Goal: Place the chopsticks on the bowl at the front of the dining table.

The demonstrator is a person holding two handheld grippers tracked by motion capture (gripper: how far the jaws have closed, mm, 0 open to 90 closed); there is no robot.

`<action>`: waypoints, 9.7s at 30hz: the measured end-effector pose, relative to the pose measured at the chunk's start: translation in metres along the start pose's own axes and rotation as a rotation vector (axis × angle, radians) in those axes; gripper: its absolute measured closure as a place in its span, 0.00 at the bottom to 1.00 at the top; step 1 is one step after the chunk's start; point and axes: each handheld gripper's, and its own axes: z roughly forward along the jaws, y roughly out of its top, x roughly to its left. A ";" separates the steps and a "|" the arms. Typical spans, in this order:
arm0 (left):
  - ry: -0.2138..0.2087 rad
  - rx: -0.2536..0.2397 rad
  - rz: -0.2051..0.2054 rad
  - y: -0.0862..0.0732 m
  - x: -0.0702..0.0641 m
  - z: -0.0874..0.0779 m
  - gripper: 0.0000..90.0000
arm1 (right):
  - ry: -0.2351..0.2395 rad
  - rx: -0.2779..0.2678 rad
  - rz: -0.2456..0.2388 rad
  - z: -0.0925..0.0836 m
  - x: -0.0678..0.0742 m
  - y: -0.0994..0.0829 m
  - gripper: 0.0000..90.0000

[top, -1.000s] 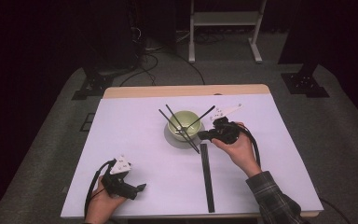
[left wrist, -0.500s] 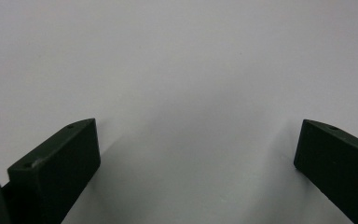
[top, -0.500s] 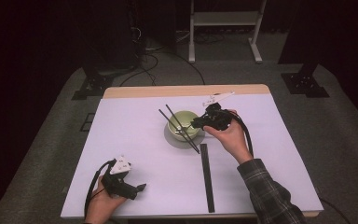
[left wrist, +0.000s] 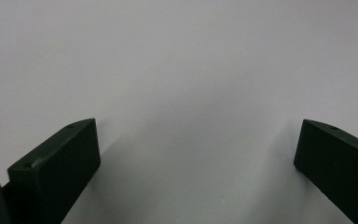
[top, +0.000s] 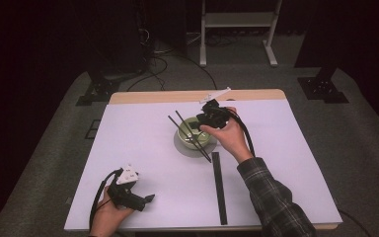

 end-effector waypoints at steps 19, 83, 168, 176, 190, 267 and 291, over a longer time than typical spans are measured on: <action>0.002 -0.001 0.003 0.000 0.000 0.000 0.00 | -0.026 0.053 -0.001 0.054 0.000 0.030 0.43; 0.000 0.000 0.001 0.000 0.000 0.000 0.00 | -0.077 0.038 -0.011 0.020 -0.023 0.010 0.83; 0.002 0.003 0.006 0.000 0.000 0.000 0.00 | 0.132 0.009 -0.108 -0.021 0.036 -0.049 1.00; 0.002 0.002 0.004 0.000 0.000 0.000 0.00 | 0.155 0.000 -0.120 -0.033 0.049 -0.072 1.00; 0.001 0.002 0.003 0.000 0.000 0.000 0.00 | 0.213 0.032 -0.185 -0.038 0.086 -0.088 1.00; 0.001 0.002 0.003 0.000 0.000 0.000 0.00 | 0.044 0.013 -0.050 -0.053 0.037 -0.121 0.29; 0.001 0.001 0.004 0.000 0.000 0.000 0.00 | -0.043 -0.003 0.004 -0.093 0.016 -0.155 0.23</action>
